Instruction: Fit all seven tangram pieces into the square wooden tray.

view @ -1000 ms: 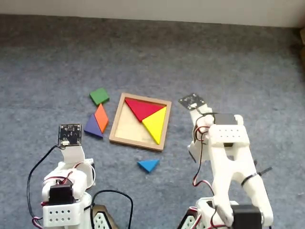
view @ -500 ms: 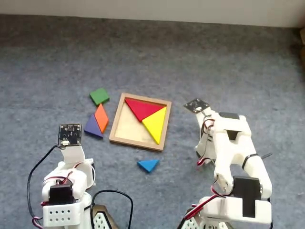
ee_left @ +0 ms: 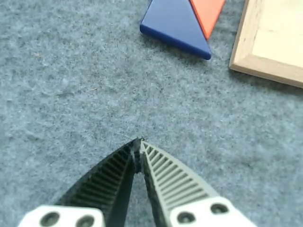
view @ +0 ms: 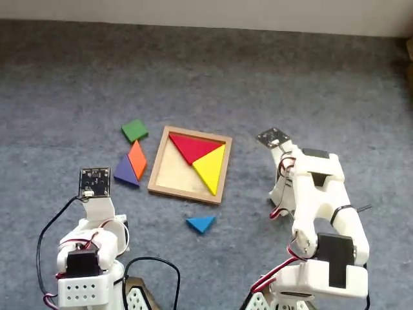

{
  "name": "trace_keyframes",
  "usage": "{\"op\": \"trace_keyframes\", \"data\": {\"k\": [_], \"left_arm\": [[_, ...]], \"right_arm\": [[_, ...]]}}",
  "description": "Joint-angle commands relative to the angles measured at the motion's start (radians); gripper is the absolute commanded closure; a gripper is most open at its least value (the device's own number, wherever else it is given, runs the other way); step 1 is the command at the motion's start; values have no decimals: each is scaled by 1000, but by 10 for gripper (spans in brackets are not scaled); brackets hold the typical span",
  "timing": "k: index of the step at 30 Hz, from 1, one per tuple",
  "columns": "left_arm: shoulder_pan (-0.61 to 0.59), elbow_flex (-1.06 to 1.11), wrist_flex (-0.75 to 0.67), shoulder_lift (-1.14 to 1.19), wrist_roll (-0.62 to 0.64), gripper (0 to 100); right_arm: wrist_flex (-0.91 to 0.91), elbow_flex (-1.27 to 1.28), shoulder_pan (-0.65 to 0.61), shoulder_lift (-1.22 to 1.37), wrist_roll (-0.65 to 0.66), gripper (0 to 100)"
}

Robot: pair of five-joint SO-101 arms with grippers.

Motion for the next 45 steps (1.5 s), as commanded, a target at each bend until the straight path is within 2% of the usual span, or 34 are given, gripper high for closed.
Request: {"op": "trace_keyframes", "data": {"k": [1,9,16,28,45], "left_arm": [[-8,21,5,-13,-6,993],[-8,21,5,-13,-6,993],[-8,21,5,-13,-6,993],[-8,21,5,-13,-6,993],[-8,21,5,-13,-6,993]], "right_arm": [[70,-56,-24,-22,14,966],[185,-56,-105,-311,8,969],[188,42,-203,-496,-92,969],[196,64,-220,-527,-158,969],[191,65,-222,-527,-157,969]]}}
